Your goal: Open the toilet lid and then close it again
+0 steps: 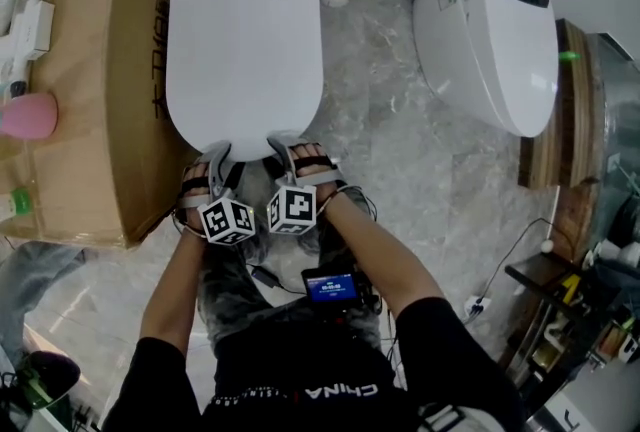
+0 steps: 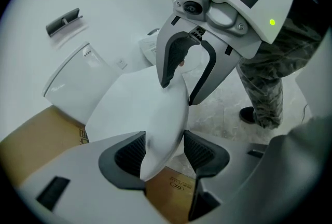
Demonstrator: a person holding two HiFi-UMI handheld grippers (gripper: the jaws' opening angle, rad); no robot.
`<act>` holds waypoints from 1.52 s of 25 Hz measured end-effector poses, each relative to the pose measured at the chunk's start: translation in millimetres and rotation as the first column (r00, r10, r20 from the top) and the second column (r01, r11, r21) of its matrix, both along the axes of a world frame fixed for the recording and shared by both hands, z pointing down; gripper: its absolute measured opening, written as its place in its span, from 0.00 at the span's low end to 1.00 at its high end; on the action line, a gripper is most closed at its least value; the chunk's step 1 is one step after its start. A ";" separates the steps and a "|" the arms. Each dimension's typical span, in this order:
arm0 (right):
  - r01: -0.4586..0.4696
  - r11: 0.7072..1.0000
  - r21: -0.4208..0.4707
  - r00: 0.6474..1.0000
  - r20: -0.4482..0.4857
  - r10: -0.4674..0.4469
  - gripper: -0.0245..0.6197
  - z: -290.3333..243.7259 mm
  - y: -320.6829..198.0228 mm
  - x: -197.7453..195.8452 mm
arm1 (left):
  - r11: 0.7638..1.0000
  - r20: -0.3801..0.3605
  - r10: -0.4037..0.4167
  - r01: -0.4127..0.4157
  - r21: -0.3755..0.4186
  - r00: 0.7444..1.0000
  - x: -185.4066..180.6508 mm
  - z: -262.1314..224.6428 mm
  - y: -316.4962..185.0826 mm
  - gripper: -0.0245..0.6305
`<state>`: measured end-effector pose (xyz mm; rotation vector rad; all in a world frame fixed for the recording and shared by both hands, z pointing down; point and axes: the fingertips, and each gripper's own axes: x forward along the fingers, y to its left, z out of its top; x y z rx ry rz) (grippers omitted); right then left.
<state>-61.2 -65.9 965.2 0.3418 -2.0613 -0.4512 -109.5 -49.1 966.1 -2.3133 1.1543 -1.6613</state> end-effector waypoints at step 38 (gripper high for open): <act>0.009 0.984 -0.179 0.999 0.044 -0.001 0.22 -350.1 -197.6 -44.5 | 0.997 0.068 -0.061 0.064 -0.041 0.996 -41.9 -348.4 -207.6 0.23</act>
